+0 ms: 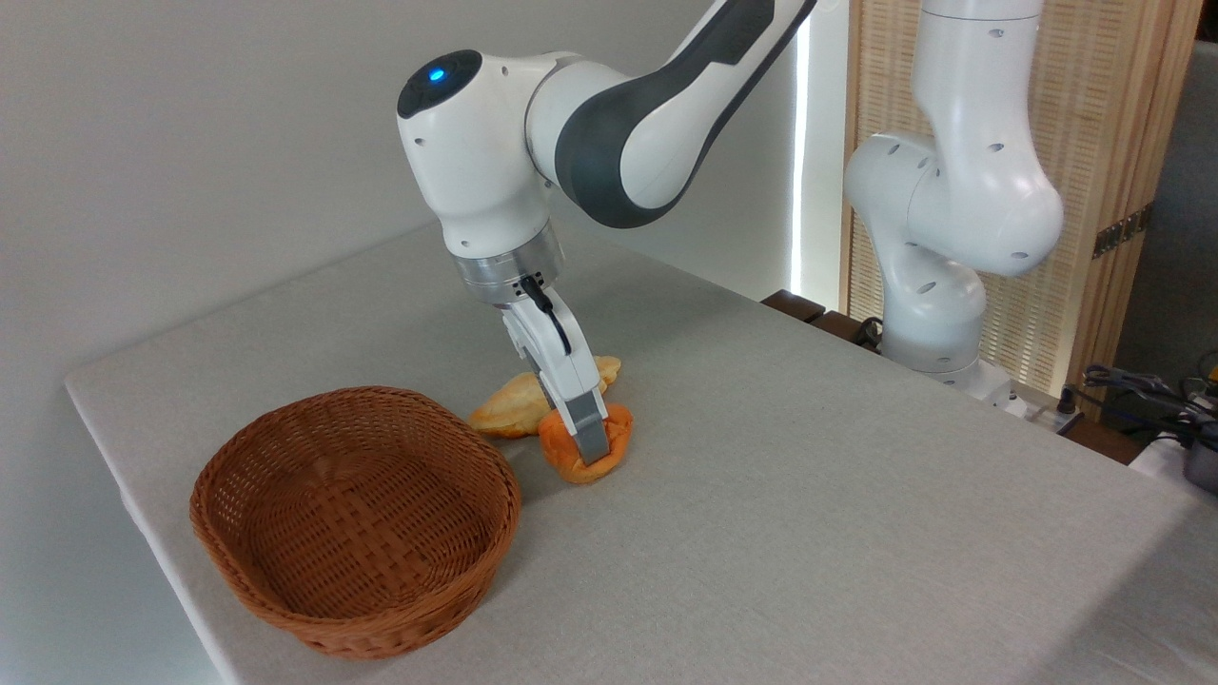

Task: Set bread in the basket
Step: 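Close the gripper around the orange bread roll, then lift the orange roll and carry it over the wicker basket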

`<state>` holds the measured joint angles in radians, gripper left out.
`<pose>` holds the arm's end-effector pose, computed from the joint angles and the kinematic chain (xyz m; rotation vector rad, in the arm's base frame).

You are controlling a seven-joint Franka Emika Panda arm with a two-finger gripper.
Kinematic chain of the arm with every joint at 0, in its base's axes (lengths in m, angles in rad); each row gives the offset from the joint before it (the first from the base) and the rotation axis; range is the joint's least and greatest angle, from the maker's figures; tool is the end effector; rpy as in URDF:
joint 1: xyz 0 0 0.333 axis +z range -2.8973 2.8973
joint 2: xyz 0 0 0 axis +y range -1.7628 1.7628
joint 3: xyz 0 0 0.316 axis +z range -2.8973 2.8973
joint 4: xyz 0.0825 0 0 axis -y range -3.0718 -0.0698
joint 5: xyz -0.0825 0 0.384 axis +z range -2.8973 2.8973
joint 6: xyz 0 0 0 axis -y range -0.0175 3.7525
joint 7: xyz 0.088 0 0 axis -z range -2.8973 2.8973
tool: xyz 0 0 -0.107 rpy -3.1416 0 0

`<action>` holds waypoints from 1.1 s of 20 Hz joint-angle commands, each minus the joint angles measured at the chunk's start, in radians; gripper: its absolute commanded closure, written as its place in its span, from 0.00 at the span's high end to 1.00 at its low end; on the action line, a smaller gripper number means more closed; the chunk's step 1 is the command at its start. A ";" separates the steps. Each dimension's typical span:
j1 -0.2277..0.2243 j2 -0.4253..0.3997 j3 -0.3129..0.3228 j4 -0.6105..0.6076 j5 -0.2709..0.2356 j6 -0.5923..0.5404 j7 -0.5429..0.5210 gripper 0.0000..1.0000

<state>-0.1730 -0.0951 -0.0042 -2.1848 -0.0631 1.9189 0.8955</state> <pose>0.4865 -0.0917 0.4163 2.6171 -1.5090 -0.2118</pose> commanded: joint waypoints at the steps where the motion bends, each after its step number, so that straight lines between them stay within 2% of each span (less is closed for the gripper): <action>1: -0.003 -0.011 0.003 -0.010 0.008 0.019 0.014 0.31; 9: -0.003 -0.057 0.006 0.016 -0.007 -0.003 0.008 0.31; 12: -0.007 -0.063 -0.003 0.078 -0.009 -0.087 0.010 0.32; 16: -0.011 -0.063 -0.011 0.140 -0.027 -0.112 0.005 0.33; 19: -0.010 -0.049 -0.020 0.181 -0.029 -0.081 0.006 0.34; 21: -0.008 -0.031 -0.017 0.197 -0.031 0.012 0.006 0.34; 22: -0.008 -0.020 -0.014 0.197 -0.031 0.064 0.006 0.38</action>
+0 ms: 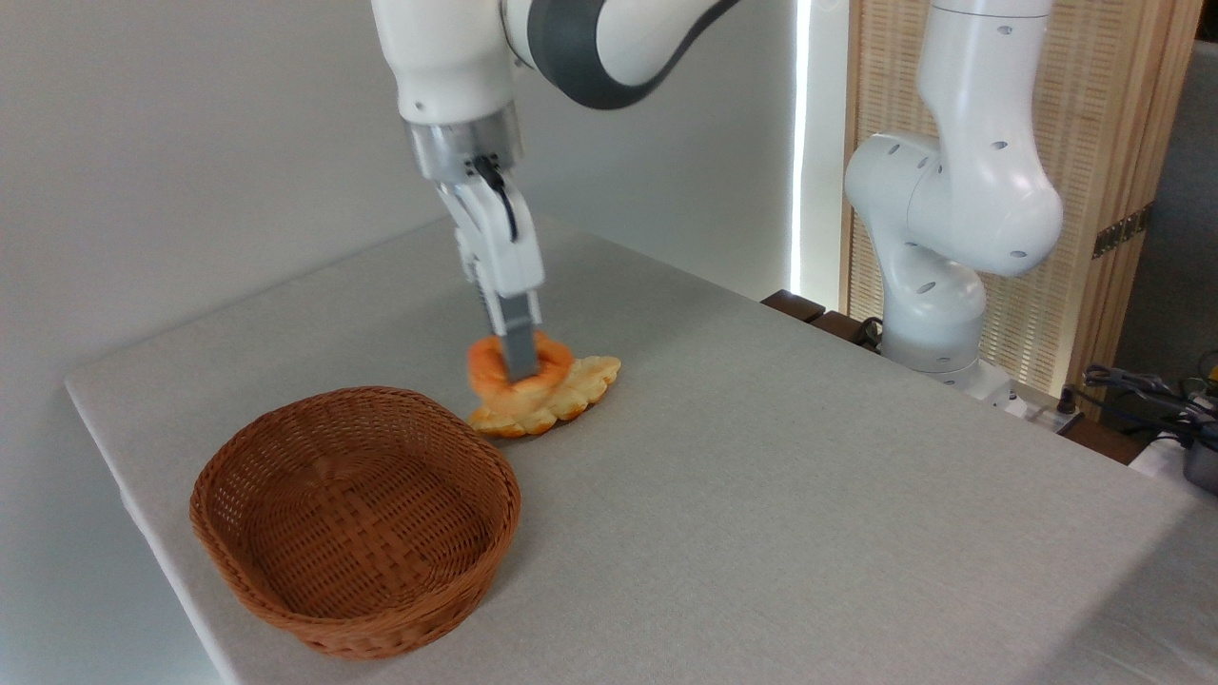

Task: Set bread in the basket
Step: 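Lift the orange roll and carry it over the wicker basket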

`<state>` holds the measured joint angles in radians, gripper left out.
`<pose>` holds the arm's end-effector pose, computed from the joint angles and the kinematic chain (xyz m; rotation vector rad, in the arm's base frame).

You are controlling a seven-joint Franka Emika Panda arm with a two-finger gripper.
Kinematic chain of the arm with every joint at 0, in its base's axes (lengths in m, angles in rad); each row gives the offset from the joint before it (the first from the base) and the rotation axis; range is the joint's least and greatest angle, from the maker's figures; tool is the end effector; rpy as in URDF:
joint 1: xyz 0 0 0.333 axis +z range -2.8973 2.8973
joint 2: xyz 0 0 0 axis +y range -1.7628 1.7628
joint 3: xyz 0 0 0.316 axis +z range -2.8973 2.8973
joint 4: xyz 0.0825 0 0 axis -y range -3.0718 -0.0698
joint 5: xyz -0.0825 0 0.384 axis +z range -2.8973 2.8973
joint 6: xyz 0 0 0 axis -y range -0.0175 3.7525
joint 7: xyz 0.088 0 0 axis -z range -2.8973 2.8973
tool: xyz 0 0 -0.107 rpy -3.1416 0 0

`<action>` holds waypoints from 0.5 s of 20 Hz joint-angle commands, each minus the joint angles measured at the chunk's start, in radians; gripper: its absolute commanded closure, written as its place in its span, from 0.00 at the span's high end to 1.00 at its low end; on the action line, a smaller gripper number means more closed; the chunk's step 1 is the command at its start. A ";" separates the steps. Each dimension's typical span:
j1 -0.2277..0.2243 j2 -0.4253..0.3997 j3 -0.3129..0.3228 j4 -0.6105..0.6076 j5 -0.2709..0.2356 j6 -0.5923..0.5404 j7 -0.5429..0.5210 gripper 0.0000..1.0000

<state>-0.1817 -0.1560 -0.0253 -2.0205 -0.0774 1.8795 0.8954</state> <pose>0.5012 -0.1118 0.5203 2.6426 -1.5825 0.0581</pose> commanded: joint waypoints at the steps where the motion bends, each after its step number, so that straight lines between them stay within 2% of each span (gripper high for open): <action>1: 0.001 0.047 0.008 0.033 -0.016 0.130 0.003 0.42; 2: 0.002 0.062 0.010 0.031 -0.016 0.174 -0.001 0.43; 3: 0.004 0.076 0.010 0.031 -0.016 0.214 -0.003 0.49; 4: 0.005 0.093 0.012 0.031 -0.016 0.251 -0.003 0.76; 5: 0.005 0.101 0.012 0.031 -0.016 0.269 -0.004 0.89; 8: 0.008 0.142 0.015 0.033 -0.018 0.352 -0.006 0.99; 10: 0.008 0.159 0.015 0.033 -0.018 0.384 -0.006 1.00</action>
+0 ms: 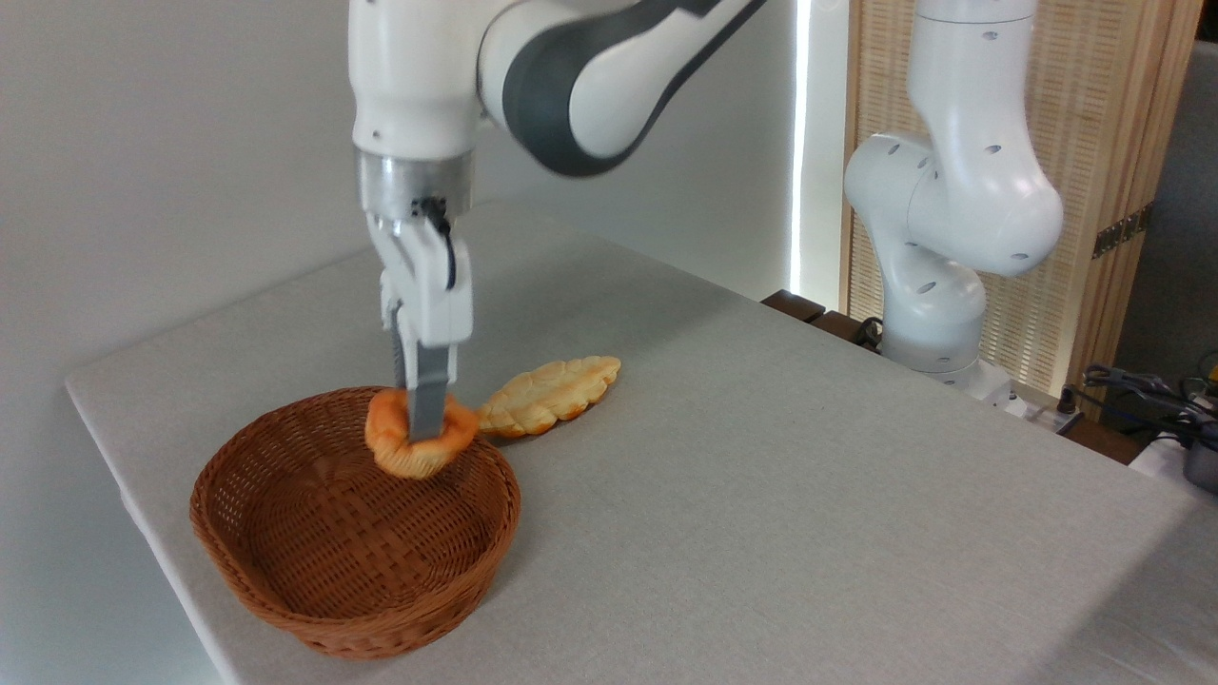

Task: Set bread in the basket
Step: 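Lift the orange roll and carry it over the wicker basket, then lower the held roll into the basket, then open the gripper and raise it away from the basket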

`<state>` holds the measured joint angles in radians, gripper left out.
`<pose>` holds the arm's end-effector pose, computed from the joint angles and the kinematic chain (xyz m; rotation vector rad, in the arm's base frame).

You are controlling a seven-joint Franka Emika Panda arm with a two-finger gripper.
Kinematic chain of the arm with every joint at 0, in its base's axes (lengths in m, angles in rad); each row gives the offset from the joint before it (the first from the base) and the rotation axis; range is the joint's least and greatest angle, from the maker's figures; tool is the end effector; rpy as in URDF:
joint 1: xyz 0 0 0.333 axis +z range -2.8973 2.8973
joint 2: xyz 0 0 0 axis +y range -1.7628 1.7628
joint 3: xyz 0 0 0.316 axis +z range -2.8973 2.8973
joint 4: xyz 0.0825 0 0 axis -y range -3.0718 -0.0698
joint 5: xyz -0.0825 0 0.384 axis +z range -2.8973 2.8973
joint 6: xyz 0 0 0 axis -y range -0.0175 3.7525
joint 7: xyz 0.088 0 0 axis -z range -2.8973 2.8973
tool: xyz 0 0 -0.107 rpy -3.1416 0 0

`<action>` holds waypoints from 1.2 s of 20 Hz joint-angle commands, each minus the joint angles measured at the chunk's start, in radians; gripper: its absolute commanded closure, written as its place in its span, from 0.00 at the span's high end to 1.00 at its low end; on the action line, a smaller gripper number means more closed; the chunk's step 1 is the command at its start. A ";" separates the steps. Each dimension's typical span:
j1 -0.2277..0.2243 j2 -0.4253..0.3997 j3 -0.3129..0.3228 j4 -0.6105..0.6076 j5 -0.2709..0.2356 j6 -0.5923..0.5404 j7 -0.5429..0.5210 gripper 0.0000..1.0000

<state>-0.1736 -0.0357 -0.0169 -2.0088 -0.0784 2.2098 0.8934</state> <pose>0.5567 -0.1101 0.4940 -2.6868 1.5467 -0.3823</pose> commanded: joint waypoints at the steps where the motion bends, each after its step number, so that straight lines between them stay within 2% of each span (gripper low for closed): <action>1: 0.000 0.048 0.008 0.021 -0.017 0.064 -0.004 1.00; 11: 0.002 0.060 0.008 0.021 -0.017 0.068 -0.004 1.00; 15: 0.000 0.024 0.006 0.028 -0.017 0.041 -0.085 1.00; 17: -0.001 -0.028 -0.001 0.033 -0.012 -0.056 -0.166 1.00; 19: -0.001 -0.053 0.000 0.074 -0.014 -0.109 -0.172 1.00; 24: 0.000 -0.052 0.008 0.193 -0.014 -0.289 -0.224 1.00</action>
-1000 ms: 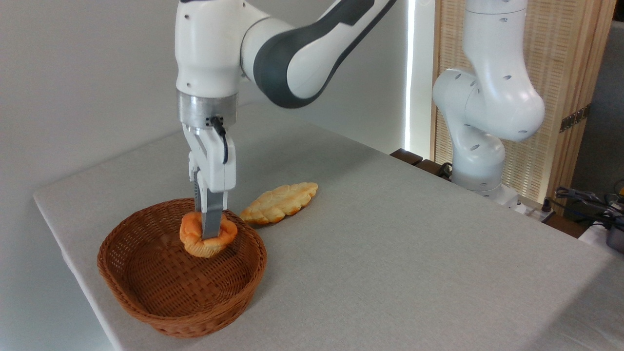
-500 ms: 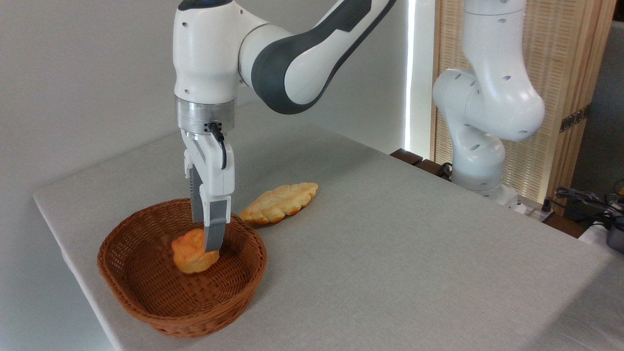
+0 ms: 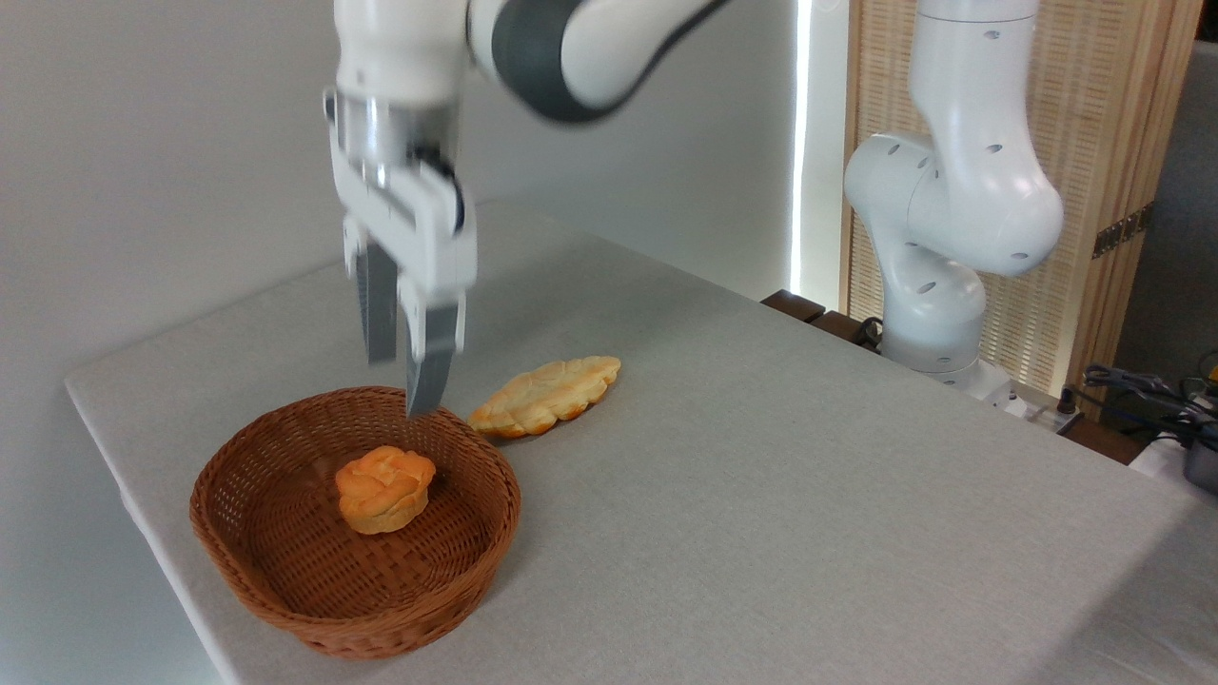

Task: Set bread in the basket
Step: 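Open the gripper and raise it away from the basket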

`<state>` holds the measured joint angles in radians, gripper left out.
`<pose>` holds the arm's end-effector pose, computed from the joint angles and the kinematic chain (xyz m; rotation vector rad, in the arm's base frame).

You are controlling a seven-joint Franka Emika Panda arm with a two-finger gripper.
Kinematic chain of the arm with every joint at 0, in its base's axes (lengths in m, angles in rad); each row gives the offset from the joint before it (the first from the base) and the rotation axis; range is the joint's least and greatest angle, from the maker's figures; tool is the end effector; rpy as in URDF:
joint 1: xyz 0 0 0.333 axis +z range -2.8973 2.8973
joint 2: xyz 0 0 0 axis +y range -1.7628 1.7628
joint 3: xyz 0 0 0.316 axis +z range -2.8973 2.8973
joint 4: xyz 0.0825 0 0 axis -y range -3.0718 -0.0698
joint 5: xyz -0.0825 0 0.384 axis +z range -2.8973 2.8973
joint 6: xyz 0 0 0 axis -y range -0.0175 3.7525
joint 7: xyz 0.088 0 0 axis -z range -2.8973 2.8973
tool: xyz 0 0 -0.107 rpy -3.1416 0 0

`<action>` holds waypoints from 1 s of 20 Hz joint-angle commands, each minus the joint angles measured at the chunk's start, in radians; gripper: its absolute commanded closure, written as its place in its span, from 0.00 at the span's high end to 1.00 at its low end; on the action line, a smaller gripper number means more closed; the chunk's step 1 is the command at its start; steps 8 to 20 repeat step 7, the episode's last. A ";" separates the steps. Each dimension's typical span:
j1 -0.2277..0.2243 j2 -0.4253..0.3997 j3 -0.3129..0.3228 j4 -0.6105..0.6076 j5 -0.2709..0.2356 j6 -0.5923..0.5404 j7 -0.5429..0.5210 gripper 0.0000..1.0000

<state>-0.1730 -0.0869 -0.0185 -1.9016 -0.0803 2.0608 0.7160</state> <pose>0.5477 -0.1108 0.5601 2.8134 -1.3221 0.4011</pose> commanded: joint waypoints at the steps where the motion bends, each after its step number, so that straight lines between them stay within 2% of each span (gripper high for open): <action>1: 0.001 0.001 0.011 0.087 -0.010 -0.169 -0.064 1.00; 5: 0.001 0.006 0.028 0.087 -0.004 -0.203 -0.176 1.00; 7: 0.001 0.003 0.070 0.088 -0.010 -0.203 -0.172 1.00; 20: 0.001 0.003 0.070 0.088 -0.010 -0.203 -0.172 1.00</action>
